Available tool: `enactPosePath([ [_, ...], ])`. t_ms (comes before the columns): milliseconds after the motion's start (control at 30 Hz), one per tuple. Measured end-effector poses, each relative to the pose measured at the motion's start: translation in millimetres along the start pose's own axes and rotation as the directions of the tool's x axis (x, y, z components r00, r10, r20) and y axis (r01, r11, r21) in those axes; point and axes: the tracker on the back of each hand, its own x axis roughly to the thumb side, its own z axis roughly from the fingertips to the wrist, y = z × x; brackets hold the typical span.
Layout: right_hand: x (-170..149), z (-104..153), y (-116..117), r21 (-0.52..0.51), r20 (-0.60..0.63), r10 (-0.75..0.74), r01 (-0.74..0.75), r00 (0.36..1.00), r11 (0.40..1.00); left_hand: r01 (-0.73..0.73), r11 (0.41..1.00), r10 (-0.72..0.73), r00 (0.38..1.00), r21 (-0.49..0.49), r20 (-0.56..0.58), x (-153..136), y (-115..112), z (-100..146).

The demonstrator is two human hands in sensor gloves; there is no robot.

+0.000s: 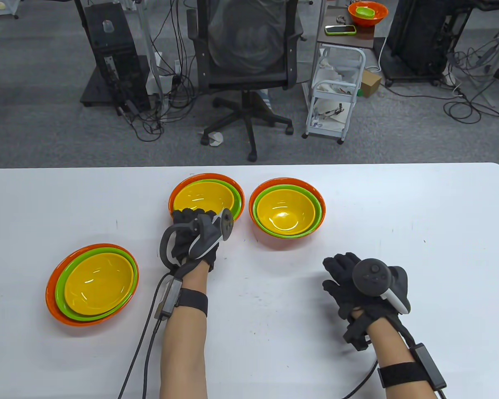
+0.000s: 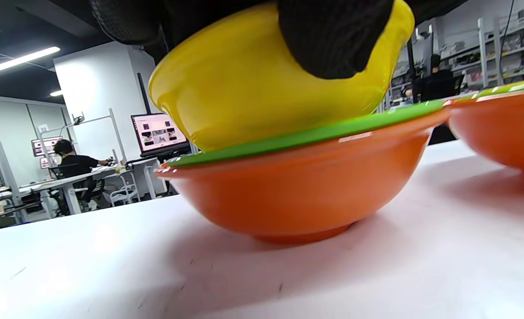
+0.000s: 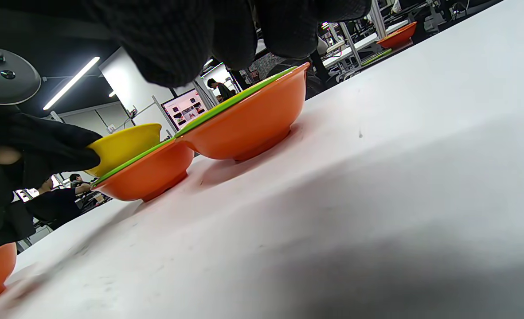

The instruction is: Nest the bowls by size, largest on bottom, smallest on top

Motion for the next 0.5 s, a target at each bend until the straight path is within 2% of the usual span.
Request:
enactPosePath([
  [300, -0.4, 1.1, -0.3, 0.021, -0.01, -0.011, 0.011, 1.0, 1.0, -0.028, 0.999, 0.027, 0.999, -0.043, -0.029, 2.7, -14.5, -6.3],
  [500, -0.1, 1.1, -0.4, 0.023, -0.016, -0.008, 0.009, 1.0, 1.0, -0.058, 0.994, 0.058, 0.998, -0.093, -0.001, 5.6, -16.8, -7.5],
])
